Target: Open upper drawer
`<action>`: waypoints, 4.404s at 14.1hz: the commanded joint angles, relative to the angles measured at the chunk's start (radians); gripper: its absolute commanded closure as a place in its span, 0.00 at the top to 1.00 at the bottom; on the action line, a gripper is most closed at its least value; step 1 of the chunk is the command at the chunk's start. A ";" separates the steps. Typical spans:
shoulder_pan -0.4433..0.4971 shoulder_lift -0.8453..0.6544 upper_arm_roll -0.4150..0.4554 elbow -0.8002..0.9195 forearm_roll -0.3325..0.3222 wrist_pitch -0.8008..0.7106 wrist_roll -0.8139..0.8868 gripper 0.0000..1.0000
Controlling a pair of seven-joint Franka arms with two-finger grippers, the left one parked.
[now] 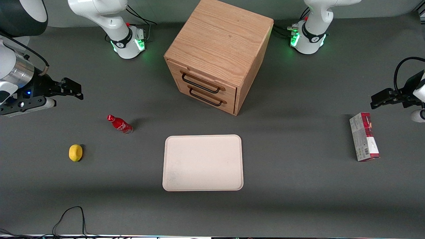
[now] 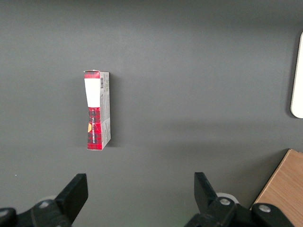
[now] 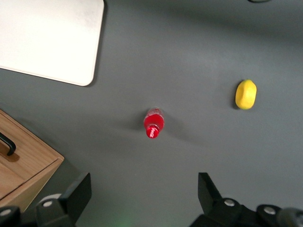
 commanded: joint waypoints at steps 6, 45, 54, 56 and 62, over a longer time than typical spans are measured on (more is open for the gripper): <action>0.143 0.129 0.014 0.135 0.050 -0.016 -0.004 1.00; 0.410 0.502 0.167 0.228 0.179 0.122 -0.230 1.00; 0.403 0.502 0.164 0.185 0.134 0.188 -0.249 1.00; 0.399 0.503 0.163 0.190 0.134 0.192 -0.257 1.00; 0.384 0.508 0.152 0.196 0.131 0.212 -0.257 1.00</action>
